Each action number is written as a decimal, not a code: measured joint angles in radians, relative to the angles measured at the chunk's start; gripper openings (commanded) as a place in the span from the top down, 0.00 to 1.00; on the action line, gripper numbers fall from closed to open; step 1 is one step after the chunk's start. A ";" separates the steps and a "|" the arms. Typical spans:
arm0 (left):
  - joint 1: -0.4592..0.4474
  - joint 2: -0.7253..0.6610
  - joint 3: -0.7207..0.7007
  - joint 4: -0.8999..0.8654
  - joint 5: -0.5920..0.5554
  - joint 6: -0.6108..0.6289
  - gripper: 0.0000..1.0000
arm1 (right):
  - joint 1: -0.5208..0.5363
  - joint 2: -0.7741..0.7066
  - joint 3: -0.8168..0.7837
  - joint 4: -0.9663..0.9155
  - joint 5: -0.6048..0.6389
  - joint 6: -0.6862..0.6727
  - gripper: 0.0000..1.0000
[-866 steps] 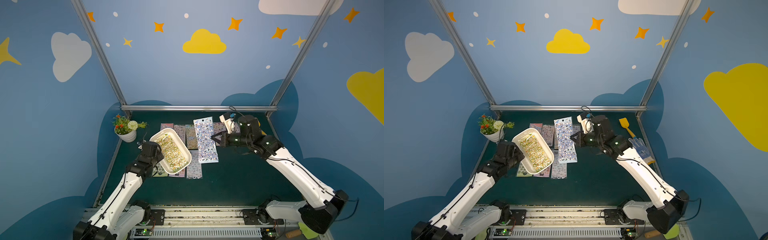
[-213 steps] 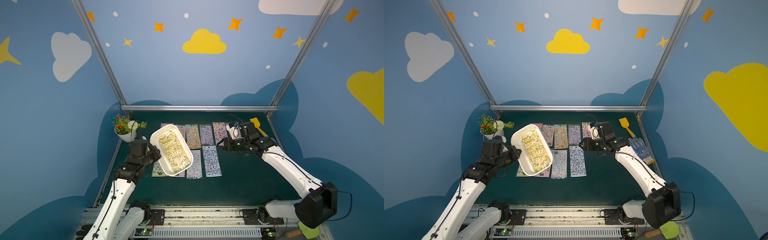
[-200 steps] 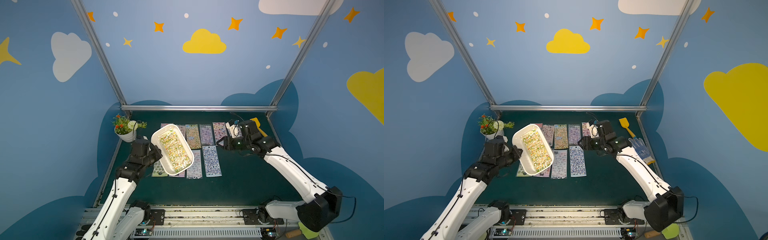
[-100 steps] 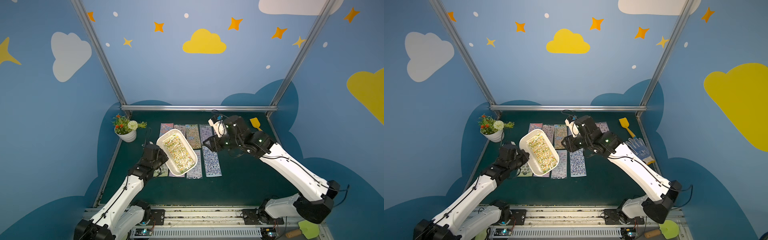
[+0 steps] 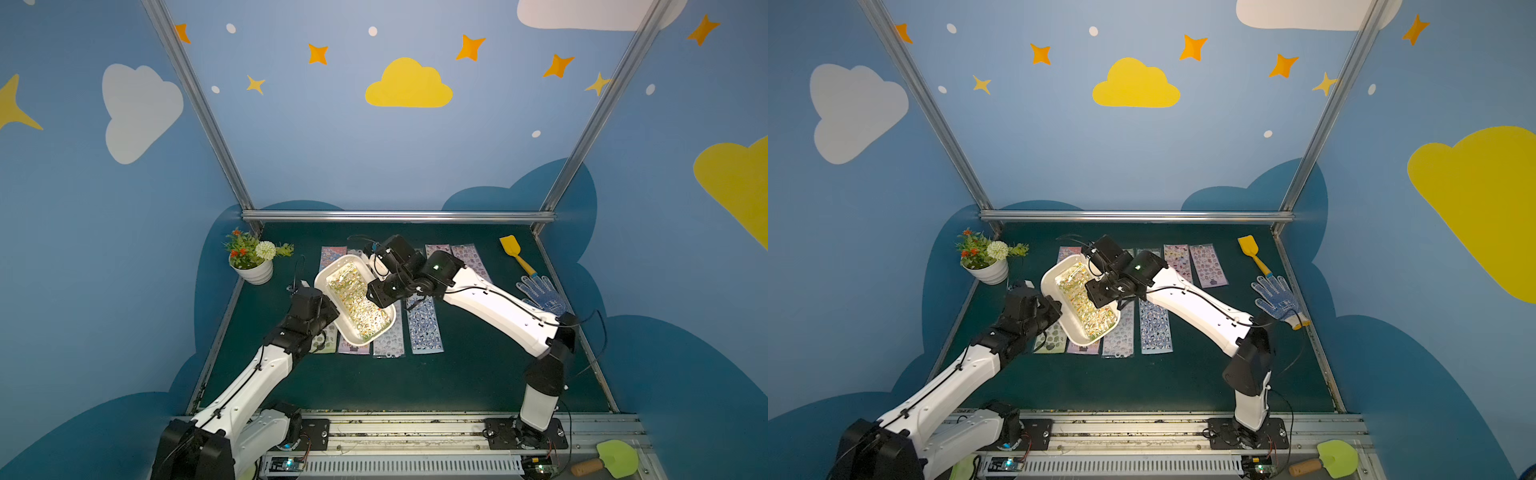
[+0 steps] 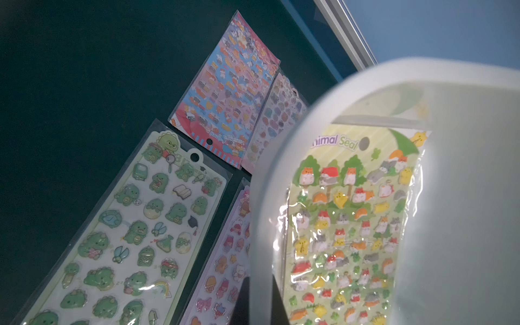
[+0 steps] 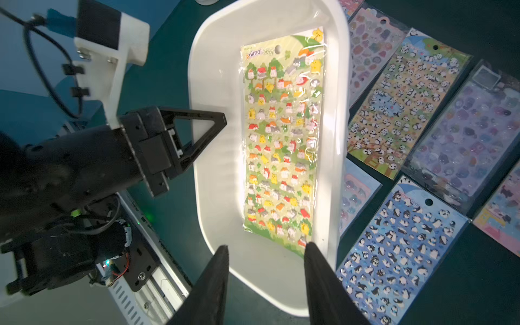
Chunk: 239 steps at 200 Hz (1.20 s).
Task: Take the stickers out of the storage box
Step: Pick up the sticker from the storage box.
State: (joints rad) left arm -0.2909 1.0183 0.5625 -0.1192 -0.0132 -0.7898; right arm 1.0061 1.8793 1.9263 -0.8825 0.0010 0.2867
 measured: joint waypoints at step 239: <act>-0.002 -0.035 -0.010 -0.004 -0.019 0.004 0.96 | 0.043 0.421 0.366 -0.104 0.307 0.003 0.35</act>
State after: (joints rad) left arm -0.2924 0.9833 0.5529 -0.1234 -0.0322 -0.7856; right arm 1.0489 2.3001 2.2925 -0.9863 0.3080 0.2893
